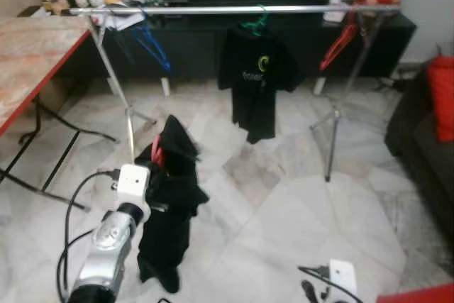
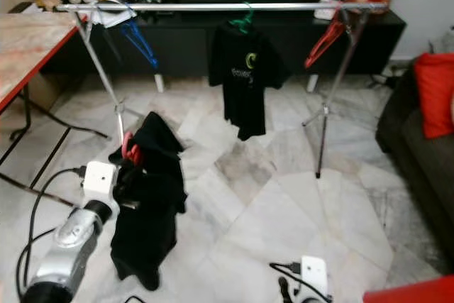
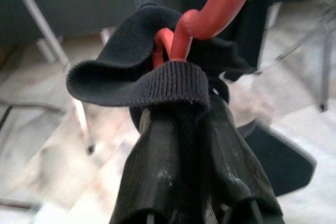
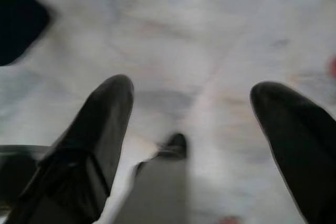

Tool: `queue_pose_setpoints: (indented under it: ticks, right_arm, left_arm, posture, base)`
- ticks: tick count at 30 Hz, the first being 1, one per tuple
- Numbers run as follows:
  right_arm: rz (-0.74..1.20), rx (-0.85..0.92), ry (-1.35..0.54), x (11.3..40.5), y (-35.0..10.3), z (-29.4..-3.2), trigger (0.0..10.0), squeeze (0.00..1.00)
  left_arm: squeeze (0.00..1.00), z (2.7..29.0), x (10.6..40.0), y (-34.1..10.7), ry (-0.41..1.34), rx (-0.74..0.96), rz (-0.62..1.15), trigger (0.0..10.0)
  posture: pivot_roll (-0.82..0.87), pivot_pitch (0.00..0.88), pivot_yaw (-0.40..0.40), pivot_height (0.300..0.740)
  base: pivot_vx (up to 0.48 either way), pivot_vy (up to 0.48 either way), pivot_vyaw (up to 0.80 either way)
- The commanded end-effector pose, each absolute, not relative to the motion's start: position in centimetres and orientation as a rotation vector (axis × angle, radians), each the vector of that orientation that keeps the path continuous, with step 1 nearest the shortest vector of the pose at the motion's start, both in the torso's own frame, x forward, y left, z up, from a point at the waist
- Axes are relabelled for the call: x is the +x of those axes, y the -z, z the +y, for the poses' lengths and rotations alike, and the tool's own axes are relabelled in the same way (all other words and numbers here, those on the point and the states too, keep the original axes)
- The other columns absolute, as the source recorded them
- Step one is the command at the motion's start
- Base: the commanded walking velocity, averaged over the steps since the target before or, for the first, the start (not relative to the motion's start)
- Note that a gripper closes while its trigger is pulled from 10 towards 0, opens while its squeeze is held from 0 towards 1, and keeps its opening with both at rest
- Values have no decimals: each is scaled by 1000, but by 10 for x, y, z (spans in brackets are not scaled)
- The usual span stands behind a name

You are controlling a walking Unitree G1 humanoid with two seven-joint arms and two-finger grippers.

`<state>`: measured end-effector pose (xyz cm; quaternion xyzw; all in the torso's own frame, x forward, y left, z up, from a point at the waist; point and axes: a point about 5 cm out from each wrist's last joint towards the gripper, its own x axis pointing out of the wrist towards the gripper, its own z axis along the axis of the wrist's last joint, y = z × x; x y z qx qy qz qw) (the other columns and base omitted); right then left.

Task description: Hang hanger

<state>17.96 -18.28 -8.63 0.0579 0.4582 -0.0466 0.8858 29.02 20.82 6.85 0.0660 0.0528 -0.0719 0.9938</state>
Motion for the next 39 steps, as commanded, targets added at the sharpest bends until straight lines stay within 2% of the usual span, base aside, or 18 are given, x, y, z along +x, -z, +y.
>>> queue_pose_setpoints:
  ticks: [1,21,32,39]
  right_arm:
    - [977,109,125,171,89,-193,10000,0]
    - [981,102,120,172,89,-192,10000,0]
    - [986,107,108,171,90,-190,10000,0]
    - [988,111,114,170,90,-192,10000,0]
  left_arm:
    - [0,202,295,-79,161,125,60,10000]
    - [0,200,296,-77,166,130,80,10000]
    - [0,217,293,-76,124,152,96,10000]
    - [0,216,293,-75,117,154,98,10000]
  posture:
    - [-41,72,31,740]
    - [-42,74,30,740]
    - [-37,61,24,740]
    - [-38,42,17,740]
  base:
    - [349,0,0]
    - [346,0,0]
    - [345,0,0]
    - [305,0,0]
